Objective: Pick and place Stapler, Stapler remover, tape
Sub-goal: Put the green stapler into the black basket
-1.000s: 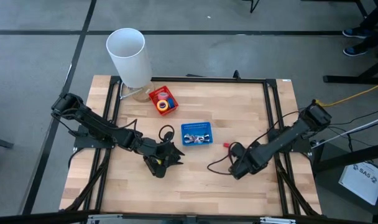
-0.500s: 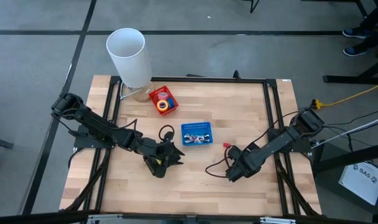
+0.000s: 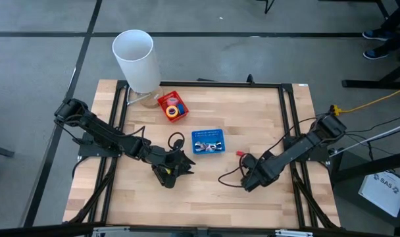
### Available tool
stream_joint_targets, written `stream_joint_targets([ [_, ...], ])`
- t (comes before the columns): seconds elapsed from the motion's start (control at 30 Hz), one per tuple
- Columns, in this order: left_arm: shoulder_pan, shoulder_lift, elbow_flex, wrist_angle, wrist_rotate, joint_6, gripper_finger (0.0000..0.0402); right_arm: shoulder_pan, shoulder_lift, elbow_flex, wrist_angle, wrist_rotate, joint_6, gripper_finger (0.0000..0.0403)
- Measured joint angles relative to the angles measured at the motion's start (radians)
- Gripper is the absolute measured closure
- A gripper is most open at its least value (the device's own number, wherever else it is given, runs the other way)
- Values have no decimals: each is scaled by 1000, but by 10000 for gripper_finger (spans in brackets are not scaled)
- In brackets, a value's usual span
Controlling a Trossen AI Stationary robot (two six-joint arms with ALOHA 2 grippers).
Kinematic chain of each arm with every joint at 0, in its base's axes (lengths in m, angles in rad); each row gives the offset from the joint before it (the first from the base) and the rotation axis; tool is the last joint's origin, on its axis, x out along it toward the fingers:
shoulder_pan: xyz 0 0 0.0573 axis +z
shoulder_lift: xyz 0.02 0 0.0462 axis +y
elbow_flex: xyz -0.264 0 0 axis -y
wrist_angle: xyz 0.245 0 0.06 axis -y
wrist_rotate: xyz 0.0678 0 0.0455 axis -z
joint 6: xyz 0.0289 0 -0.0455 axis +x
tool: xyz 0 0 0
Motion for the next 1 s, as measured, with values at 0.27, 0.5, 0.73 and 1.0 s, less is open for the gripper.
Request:
stream_joint_targets([
  [0.27, 0, 0, 0, 0, 0, 0, 234, -1, -26, -6, 2, -7, 0, 331],
  [0.5, 0, 0, 0, 0, 0, 0, 234, -1, -27, -5, 55, -18, -21, 394],
  [0.73, 0, 0, 0, 8, -1, 0, 237, -34, -23, -8, 176, -14, -160, 398],
  [1.0, 1, 0, 0, 14, 0, 1, 236, -75, -103, 8, 53, -19, -286, 398],
])
